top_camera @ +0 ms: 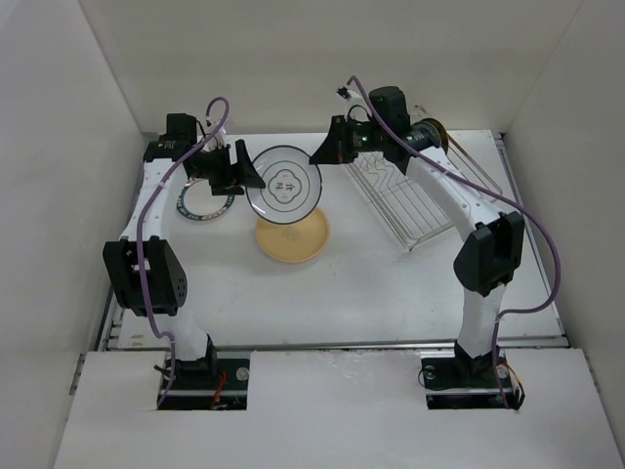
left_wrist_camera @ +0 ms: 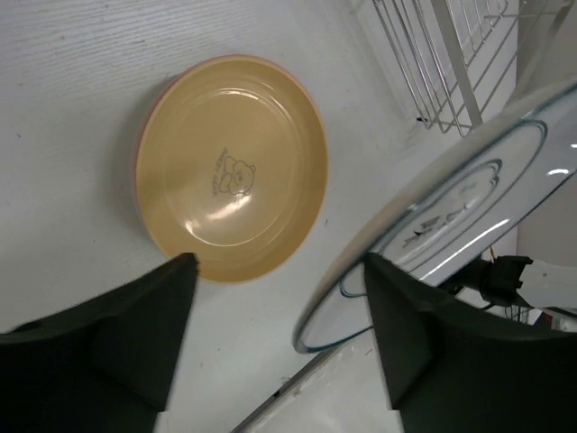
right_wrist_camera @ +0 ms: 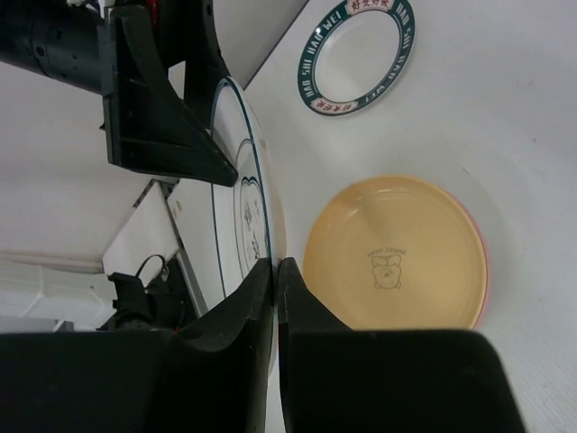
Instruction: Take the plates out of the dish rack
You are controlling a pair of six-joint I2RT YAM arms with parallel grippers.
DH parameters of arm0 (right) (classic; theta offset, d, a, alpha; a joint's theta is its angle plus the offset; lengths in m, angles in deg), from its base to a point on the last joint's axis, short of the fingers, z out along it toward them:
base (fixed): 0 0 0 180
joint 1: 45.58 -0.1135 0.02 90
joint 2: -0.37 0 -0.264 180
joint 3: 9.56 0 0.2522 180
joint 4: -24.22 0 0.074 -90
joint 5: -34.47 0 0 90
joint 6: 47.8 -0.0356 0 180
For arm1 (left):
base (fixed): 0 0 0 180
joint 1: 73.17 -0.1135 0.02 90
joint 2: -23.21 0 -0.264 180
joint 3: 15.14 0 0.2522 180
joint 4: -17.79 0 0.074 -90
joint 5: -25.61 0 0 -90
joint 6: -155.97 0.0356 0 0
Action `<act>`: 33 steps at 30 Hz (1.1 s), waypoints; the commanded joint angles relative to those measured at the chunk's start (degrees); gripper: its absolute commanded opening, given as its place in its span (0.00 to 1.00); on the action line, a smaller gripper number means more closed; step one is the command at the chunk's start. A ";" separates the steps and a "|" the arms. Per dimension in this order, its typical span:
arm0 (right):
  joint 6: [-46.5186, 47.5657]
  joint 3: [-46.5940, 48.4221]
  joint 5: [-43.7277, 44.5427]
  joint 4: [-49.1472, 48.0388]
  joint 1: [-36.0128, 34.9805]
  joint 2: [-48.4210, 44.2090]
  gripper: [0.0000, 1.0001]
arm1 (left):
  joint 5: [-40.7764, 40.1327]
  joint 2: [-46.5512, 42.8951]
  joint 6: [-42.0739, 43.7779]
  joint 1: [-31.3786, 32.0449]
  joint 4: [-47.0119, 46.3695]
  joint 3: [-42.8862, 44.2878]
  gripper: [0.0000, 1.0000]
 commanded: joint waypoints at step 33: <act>-1.03 6.56 11.36 -1.05 2.28 -1.44 0.70 | -9.39 -0.11 -24.09 -23.10 -18.86 -6.42 0.00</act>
